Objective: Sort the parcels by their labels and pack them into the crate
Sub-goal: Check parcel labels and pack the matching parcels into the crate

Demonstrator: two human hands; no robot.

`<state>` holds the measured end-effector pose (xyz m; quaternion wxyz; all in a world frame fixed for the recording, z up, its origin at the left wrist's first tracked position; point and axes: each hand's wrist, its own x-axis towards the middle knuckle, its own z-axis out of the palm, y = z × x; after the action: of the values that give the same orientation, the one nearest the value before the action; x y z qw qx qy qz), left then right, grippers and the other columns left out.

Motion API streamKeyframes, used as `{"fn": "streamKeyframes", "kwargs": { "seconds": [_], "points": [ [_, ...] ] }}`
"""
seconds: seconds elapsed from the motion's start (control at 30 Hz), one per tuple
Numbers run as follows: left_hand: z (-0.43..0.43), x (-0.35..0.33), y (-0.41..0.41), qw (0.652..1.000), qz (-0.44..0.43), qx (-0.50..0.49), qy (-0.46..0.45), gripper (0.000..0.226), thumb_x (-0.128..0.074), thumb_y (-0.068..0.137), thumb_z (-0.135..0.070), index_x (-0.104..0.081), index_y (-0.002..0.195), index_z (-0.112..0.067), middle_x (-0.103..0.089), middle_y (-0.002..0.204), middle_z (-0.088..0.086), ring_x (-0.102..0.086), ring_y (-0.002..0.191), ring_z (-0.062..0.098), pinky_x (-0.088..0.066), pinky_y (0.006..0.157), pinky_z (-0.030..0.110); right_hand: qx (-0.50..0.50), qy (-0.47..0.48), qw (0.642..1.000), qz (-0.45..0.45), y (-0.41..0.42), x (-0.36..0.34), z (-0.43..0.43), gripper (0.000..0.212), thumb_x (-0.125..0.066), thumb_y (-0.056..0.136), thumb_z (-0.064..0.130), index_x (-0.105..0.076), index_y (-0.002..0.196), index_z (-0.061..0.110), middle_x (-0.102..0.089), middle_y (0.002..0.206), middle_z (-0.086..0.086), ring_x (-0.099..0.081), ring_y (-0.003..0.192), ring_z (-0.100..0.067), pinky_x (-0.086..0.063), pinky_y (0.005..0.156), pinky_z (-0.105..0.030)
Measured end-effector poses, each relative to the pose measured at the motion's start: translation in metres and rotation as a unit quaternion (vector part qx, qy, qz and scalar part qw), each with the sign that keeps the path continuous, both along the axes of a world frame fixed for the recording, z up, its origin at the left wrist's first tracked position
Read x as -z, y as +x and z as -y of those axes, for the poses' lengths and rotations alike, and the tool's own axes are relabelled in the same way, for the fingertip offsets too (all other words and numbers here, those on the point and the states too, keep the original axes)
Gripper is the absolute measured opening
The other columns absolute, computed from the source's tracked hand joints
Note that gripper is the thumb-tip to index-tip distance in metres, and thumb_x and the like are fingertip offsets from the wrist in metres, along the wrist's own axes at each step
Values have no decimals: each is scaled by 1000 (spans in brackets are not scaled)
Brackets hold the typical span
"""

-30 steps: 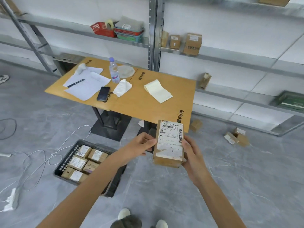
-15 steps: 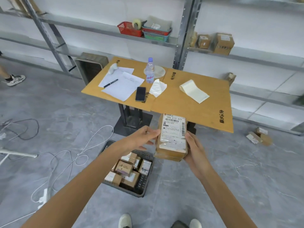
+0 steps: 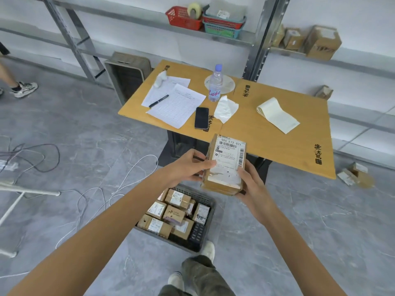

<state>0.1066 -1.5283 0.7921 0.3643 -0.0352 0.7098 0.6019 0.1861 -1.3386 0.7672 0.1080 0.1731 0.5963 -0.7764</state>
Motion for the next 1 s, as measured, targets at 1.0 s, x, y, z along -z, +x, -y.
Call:
{"fn": "streamKeyframes", "kwargs": {
  "seconds": [1.0],
  "points": [
    [81,351,-78,981,156,88,-70,55,-78,75,-18,-45,118,-25,-63,103,-8,-69,86,11,-59,65,29,18,110,963,245,-50,297,84,39,-63,89,22,-54,127,25,-63,122,-1,-60,114,-22,-56,86,-34]
  ]
}}
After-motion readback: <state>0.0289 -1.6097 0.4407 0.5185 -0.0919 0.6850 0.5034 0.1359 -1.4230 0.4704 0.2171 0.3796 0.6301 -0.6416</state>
